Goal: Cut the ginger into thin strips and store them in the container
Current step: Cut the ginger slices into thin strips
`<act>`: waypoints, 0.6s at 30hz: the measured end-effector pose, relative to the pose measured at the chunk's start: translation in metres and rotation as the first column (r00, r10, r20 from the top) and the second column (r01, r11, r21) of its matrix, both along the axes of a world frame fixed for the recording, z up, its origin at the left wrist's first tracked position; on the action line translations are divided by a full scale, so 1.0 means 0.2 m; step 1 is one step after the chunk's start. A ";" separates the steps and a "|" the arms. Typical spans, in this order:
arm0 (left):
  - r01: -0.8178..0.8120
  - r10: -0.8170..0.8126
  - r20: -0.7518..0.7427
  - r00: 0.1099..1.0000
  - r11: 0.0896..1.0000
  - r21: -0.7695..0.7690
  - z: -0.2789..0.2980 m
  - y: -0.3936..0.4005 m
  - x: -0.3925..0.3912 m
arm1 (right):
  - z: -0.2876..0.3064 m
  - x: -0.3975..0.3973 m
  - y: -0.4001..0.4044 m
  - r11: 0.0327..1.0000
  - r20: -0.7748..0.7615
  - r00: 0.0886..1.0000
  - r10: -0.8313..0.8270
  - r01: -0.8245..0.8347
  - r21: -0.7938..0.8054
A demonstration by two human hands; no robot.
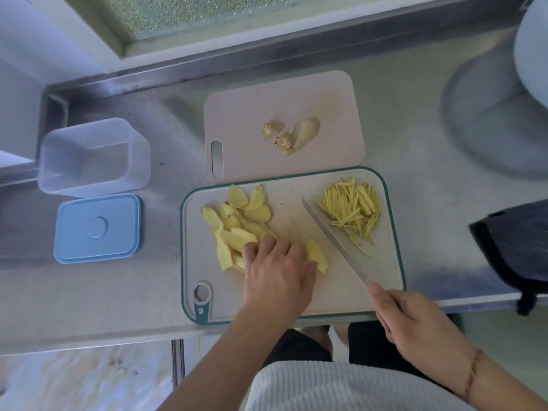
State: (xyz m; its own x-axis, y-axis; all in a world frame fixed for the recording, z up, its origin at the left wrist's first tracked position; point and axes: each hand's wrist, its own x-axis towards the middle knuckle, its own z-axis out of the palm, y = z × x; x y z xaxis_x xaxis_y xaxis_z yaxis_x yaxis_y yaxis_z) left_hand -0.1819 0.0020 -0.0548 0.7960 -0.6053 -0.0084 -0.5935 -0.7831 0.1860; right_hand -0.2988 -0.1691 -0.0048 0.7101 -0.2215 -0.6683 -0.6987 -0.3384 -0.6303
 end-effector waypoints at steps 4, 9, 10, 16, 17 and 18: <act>0.093 -0.077 0.079 0.994 0.970 -0.227 -0.09 0.06 0.01 | 0.01 0.01 0.04 0.999 0.000 0.999 0.033 -0.033 -0.028; 0.095 -0.074 0.079 0.994 0.947 -0.307 -0.12 0.02 -0.01 | 0.01 0.04 0.07 0.998 -0.008 0.998 0.057 -0.057 0.023; 0.093 -0.071 0.080 0.994 0.946 -0.311 -0.12 0.02 -0.01 | 0.01 0.05 0.05 0.999 -0.004 0.999 0.048 -0.048 0.026; 0.266 -0.252 0.092 0.963 0.857 -0.441 -0.13 0.04 -0.01 | 0.01 0.04 0.00 0.998 0.011 0.998 0.055 -0.055 -0.033; 0.286 -0.274 0.093 0.957 0.849 -0.444 -0.14 0.03 0.00 | 0.01 0.03 0.00 0.997 0.013 0.998 0.068 -0.068 -0.028; 0.291 -0.281 0.090 0.955 0.844 -0.451 -0.16 0.03 0.00 | 0.02 0.03 0.00 0.996 0.012 0.996 0.091 -0.091 -0.022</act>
State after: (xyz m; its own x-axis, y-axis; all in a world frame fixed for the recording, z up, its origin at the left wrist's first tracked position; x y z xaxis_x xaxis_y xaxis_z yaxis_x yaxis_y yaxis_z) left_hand -0.1812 0.0078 -0.0861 0.5839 -0.7385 0.3372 -0.7854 -0.4087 0.4649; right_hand -0.2934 -0.1691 -0.0017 0.7367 -0.1698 -0.6545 -0.6561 -0.4137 -0.6312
